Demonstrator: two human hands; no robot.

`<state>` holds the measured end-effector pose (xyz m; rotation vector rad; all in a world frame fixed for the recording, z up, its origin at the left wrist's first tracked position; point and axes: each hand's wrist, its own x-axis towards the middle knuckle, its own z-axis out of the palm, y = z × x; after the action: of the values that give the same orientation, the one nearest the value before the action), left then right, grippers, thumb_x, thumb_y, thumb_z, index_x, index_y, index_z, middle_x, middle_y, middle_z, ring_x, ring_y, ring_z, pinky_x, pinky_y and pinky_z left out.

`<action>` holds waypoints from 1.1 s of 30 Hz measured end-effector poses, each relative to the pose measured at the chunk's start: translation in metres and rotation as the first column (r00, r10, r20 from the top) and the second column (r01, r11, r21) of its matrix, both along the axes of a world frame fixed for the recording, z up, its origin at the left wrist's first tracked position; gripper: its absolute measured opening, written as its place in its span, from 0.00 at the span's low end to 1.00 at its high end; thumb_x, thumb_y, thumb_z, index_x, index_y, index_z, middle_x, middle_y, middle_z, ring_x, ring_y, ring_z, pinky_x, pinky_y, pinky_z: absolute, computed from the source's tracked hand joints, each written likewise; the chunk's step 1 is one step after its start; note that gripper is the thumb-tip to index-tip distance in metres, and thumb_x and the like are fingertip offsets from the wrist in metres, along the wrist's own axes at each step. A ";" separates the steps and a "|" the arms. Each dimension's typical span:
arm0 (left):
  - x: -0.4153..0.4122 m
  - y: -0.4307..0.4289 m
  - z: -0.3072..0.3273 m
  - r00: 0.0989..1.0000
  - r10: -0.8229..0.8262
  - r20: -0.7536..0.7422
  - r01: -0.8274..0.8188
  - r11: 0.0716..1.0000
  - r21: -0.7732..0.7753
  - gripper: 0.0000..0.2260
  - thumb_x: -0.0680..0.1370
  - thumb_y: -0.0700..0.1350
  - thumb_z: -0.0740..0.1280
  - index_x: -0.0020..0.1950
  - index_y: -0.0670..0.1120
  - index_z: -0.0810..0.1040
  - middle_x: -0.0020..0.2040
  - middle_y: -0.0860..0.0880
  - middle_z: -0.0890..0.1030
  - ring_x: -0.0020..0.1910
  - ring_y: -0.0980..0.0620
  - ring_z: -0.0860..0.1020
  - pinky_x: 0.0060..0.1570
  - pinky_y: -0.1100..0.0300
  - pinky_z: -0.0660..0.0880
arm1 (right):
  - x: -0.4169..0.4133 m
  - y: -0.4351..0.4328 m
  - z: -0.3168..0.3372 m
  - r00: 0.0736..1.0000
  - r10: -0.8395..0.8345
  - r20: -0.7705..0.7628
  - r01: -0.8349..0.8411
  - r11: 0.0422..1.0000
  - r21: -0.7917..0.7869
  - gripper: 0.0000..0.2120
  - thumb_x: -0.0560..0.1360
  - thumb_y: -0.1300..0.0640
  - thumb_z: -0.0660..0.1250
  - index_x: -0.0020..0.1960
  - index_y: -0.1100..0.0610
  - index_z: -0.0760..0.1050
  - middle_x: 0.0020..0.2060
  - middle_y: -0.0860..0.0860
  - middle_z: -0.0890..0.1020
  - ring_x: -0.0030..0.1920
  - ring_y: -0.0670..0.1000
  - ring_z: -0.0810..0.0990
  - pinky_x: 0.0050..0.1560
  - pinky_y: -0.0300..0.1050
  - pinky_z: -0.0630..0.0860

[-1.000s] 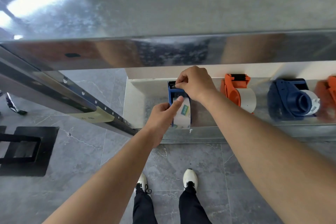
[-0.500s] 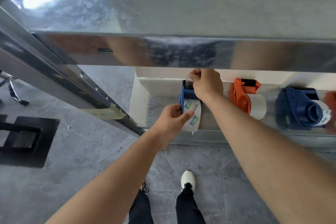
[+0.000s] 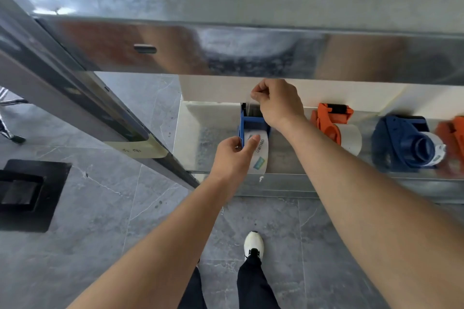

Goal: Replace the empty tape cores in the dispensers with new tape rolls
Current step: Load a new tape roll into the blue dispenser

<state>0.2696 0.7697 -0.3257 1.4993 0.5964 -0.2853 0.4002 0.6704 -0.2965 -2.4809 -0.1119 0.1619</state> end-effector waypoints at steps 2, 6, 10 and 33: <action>-0.003 0.001 0.001 1.000 -0.024 0.002 0.024 1.000 -0.006 0.25 0.78 0.62 0.71 0.54 0.38 0.82 0.50 0.34 0.85 0.44 0.46 0.82 0.48 0.51 0.76 | 0.000 -0.001 0.001 1.000 -0.014 0.007 0.014 1.000 -0.007 0.04 0.82 0.53 0.68 0.50 0.50 0.80 0.47 0.45 0.82 0.49 0.49 0.79 0.52 0.47 0.75; -0.006 0.009 -0.002 0.996 -0.077 0.037 0.078 0.996 -0.031 0.11 0.84 0.48 0.71 0.58 0.41 0.83 0.54 0.41 0.88 0.53 0.44 0.88 0.52 0.53 0.84 | 0.002 -0.004 0.004 0.999 -0.039 0.023 0.040 0.999 -0.037 0.04 0.83 0.52 0.67 0.53 0.50 0.80 0.49 0.45 0.81 0.49 0.48 0.78 0.50 0.46 0.71; -0.011 0.018 -0.007 0.983 -0.153 0.099 0.161 0.983 -0.084 0.11 0.83 0.44 0.71 0.64 0.43 0.81 0.57 0.46 0.88 0.56 0.48 0.87 0.59 0.53 0.83 | 0.010 -0.009 0.008 0.999 -0.047 0.001 0.047 0.999 -0.012 0.03 0.82 0.52 0.68 0.50 0.48 0.79 0.49 0.45 0.82 0.52 0.50 0.81 0.52 0.47 0.75; -0.019 0.010 -0.038 0.954 -0.056 0.294 0.097 0.987 -0.125 0.12 0.85 0.42 0.69 0.67 0.39 0.77 0.60 0.38 0.86 0.59 0.39 0.85 0.60 0.46 0.83 | 0.040 -0.007 0.018 0.996 -0.081 0.025 0.080 0.995 0.065 0.09 0.82 0.54 0.65 0.53 0.58 0.80 0.40 0.49 0.81 0.32 0.54 0.87 0.46 0.59 0.86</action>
<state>0.2509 0.7802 -0.3634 1.3985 0.2786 -0.1588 0.4404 0.6631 -0.2784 -2.4198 -0.0283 0.0881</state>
